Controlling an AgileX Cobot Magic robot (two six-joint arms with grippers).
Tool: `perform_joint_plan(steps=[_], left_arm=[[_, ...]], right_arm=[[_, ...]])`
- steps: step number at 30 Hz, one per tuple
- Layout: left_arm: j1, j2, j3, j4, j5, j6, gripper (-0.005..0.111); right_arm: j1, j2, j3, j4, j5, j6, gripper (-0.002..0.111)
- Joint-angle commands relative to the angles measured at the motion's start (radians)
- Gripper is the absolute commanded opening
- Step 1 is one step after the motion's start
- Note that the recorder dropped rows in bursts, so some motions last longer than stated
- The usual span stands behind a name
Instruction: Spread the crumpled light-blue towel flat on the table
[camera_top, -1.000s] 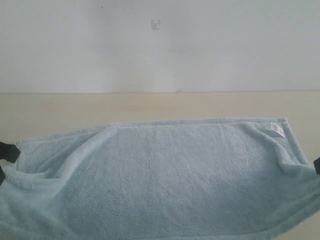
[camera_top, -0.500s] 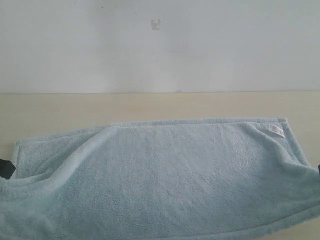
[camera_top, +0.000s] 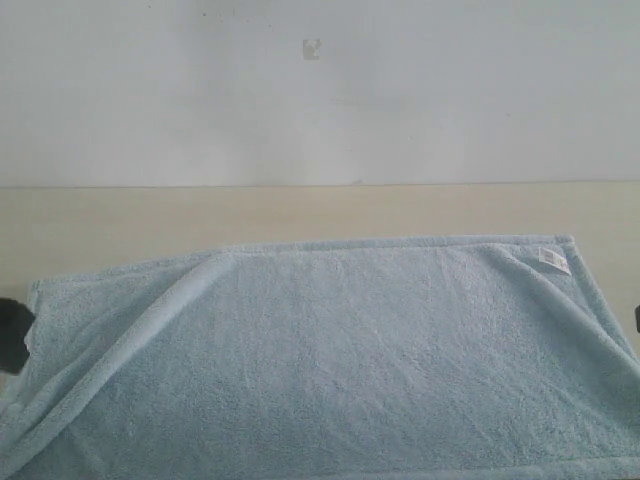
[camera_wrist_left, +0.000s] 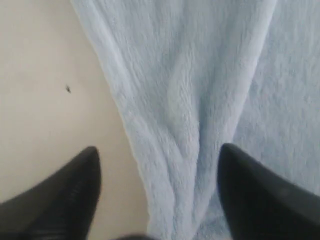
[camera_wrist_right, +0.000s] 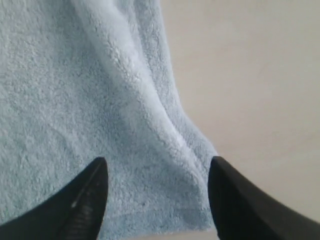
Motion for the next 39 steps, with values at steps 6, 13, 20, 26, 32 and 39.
perform_joint_plan(steps=[6, 13, 20, 26, 32, 39], left_arm=[[0.002, -0.046, -0.062, 0.038, -0.398, -0.015, 0.004], [0.004, 0.233, -0.166, 0.018, -0.363, 0.012, 0.004], [0.014, 0.448, -0.448, -0.041, -0.074, 0.067, 0.004], [0.065, 0.520, -0.460, -0.025, -0.122, 0.067, 0.004], [0.112, 0.556, -0.460, -0.050, -0.169, 0.067, 0.004], [0.118, 0.564, -0.460, -0.247, -0.224, 0.236, 0.004]], right_arm=[[0.000, 0.021, -0.046, 0.050, -0.309, 0.050, 0.016], [0.000, 0.358, -0.309, 0.229, -0.050, -0.226, 0.001], [0.000, 0.519, -0.535, 0.552, 0.091, -0.545, 0.001], [0.000, 0.590, -0.544, 0.548, -0.076, -0.575, 0.001], [0.000, 0.670, -0.545, 0.554, -0.117, -0.648, 0.001], [0.000, 0.703, -0.545, 0.554, -0.180, -0.650, 0.001]])
